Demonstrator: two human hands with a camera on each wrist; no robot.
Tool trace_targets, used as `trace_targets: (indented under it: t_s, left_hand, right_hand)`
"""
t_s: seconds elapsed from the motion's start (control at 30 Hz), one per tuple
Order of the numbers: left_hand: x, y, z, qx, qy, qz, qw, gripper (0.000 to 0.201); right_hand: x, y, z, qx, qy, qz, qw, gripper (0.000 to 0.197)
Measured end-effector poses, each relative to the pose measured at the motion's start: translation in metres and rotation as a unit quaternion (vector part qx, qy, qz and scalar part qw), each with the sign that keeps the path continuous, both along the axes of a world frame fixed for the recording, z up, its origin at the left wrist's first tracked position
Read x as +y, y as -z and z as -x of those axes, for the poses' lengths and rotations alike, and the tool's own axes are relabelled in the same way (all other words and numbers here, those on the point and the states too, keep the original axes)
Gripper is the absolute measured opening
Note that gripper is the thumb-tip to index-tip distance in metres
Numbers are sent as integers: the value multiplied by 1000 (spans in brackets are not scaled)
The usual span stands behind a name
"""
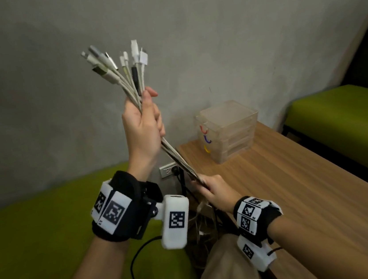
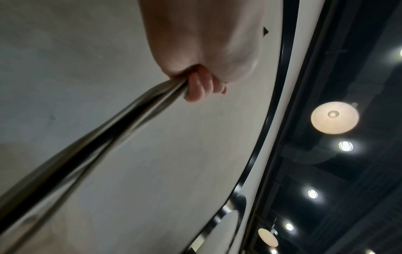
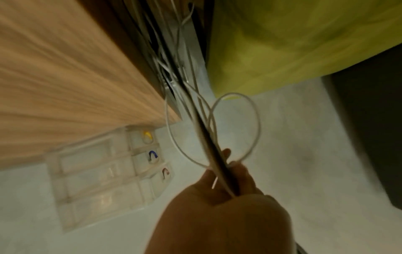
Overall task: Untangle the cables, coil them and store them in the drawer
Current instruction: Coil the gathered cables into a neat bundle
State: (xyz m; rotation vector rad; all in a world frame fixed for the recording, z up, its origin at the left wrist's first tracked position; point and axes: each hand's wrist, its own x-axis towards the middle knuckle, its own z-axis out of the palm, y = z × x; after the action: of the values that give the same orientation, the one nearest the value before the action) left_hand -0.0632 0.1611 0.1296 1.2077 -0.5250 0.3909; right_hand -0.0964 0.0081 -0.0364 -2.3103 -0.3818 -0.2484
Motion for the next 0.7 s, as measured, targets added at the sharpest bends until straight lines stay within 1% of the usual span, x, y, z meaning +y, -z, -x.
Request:
trace_targets:
  t_s: [0.03,0.07,0.1,0.13,0.2,0.23,0.27,0.3,0.37,0.43,0.5,0.57,0.63,0.7]
  left_hand:
    - [4,-6,0,-14,-23,4,1000,24]
    - [8,-14,-2,-26,-40,13,999,23]
    - [12,-21,-4,-36,-50,23,998,23]
    - [15,-27,-6,-43,-52,30,997,23]
    - [18,-33,-9,-46,-47,27,998,23]
    - [17,-33,-9,-43,-46,18,998,23]
    - [14,-30,-9,-42,-47,9,998,22]
    - [11,-27,-9,-42,-48,3,998,20]
    - [4,-22,-8,-40,-40,1,998,17]
    - [-1,-19,-10,-34,-35,-2,999,16]
    - [-2,-17,-12,-46,-62,-27,997,17]
    - [4,-19,-14,-70,-106,-49,991,19]
    - [16,-25,-16,-79,-146,-38,985,18]
    - [27,-32,-17,-89,-164,-30,982,18]
  right_hand:
    - [-3,4,1,5,-8,22,1000,31]
    - [-7,9,3,27,-8,40,999,32]
    - [-11,13,4,62,-8,58,996,27]
    - [-16,15,5,100,-8,82,992,22]
    - [-21,11,2,150,-6,143,978,27]
    - [-22,7,-1,155,-7,168,974,28]
    - [-20,-1,-5,147,-7,173,974,28]
    - [-16,-9,-8,123,-9,155,980,25]
    - [-4,-28,-14,79,-3,88,993,16]
    - [12,-43,-17,40,-4,28,999,10]
    - [27,-50,-17,10,-10,-11,1000,14]
    - [35,-47,-15,8,-17,-13,1000,20]
    - [32,-34,-11,35,-11,-10,999,12]
    - [26,-31,-9,49,12,-3,999,16]
